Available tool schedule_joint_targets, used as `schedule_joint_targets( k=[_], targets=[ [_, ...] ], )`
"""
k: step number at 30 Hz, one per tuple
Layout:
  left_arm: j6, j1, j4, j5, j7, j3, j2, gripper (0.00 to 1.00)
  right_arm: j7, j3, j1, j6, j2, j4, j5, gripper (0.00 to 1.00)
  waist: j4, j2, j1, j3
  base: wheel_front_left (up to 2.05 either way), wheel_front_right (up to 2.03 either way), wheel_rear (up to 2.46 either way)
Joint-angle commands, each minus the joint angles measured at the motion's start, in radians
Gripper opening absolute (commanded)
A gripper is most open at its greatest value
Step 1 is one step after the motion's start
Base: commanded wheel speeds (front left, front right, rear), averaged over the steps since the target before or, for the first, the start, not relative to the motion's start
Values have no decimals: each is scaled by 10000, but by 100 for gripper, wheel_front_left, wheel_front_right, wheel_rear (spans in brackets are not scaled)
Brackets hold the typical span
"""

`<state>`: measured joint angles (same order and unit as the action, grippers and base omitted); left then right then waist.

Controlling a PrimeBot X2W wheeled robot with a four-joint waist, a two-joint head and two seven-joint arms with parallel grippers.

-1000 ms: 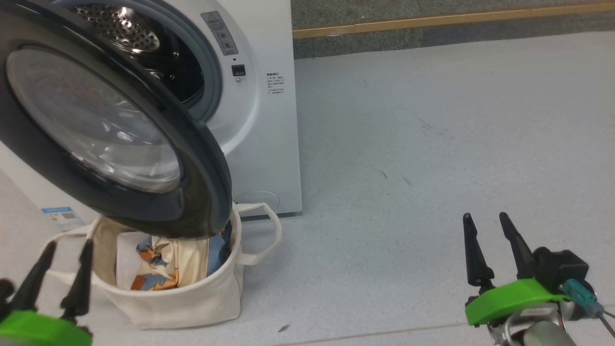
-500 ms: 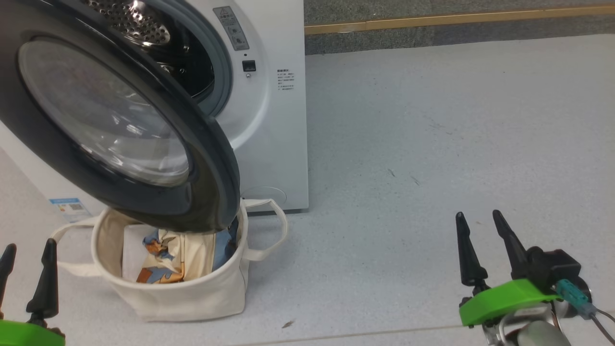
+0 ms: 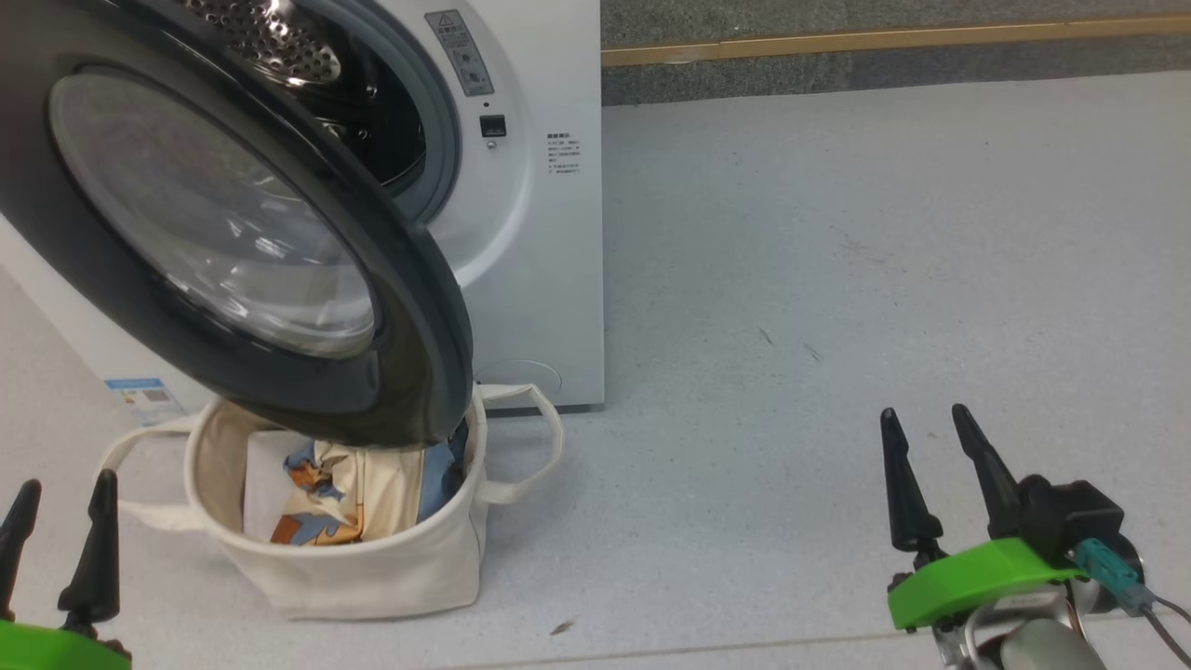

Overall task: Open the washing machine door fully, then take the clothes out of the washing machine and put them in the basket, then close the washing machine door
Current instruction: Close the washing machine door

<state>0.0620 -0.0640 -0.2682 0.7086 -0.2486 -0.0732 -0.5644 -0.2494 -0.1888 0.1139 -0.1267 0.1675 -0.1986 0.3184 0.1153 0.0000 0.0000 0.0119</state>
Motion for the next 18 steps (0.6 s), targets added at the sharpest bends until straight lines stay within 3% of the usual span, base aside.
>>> schedule_joint_targets(
  k=[1,8,10,18],
  targets=[
    [23,-628,176,-6,-110,500,-441,100,-124,-145,238,-40,12,309,-31,100,-4,0,0,3,0,0,0],
    [78,-696,89,-42,-117,480,-413,100,-124,-110,240,-40,41,271,8,98,-100,0,0,5,0,0,0],
    [97,-732,55,-46,-119,466,-371,100,-124,-100,273,-40,44,264,-8,3,-141,0,0,-5,0,0,0],
    [167,-1074,-47,-186,-126,295,14,100,265,-743,1170,-40,57,904,744,0,-572,0,0,-264,0,0,0]
  ],
)
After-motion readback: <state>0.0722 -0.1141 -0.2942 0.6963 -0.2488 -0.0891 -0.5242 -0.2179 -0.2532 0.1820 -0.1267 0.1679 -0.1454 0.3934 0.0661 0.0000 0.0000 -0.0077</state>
